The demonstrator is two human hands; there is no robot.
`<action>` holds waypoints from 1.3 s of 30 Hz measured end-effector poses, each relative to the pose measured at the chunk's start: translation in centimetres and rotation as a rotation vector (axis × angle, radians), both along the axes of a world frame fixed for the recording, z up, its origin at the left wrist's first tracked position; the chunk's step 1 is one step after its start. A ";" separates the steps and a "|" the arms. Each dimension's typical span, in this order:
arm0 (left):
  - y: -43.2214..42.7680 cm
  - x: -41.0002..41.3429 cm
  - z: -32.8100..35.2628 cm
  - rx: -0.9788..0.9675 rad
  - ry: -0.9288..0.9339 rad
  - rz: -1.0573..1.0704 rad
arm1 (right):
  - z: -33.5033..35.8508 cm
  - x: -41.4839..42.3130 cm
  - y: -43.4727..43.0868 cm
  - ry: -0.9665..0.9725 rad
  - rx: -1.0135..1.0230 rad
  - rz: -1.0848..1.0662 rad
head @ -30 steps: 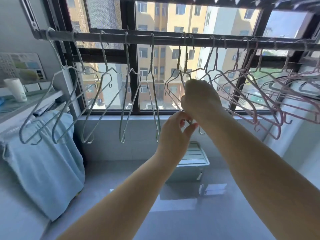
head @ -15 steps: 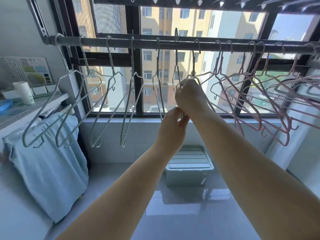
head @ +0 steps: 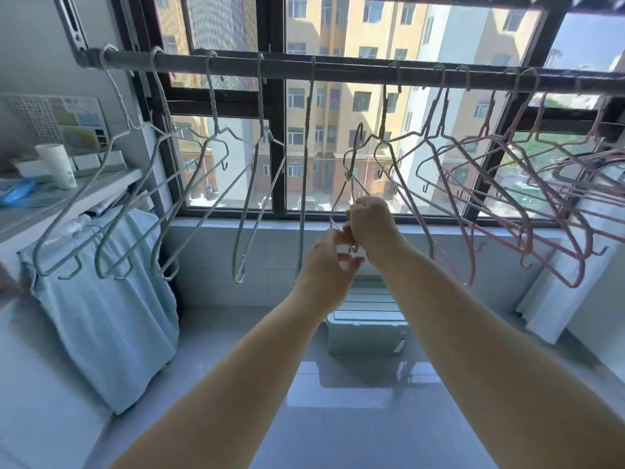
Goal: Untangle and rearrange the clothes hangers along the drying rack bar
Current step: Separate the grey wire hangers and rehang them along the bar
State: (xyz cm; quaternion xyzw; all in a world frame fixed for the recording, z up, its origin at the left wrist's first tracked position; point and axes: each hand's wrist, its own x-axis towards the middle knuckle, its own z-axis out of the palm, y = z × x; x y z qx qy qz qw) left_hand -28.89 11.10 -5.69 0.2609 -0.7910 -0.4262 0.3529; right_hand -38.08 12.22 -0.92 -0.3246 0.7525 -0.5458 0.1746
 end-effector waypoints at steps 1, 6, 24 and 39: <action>-0.2 0.5 -0.5 0.013 -0.050 -0.038 | -0.8 0.4 0.7 -0.008 0.007 0.027; -2.5 2.4 -2.0 0.052 -0.260 -0.063 | -5.3 1.0 4.3 -0.012 -0.013 0.087; -7.8 4.6 -8.0 0.113 -0.538 -0.231 | -12.9 -7.0 16.0 0.357 0.203 0.396; -4.9 3.4 -9.8 0.579 -0.124 -0.138 | -18.8 2.0 10.9 0.410 0.221 0.258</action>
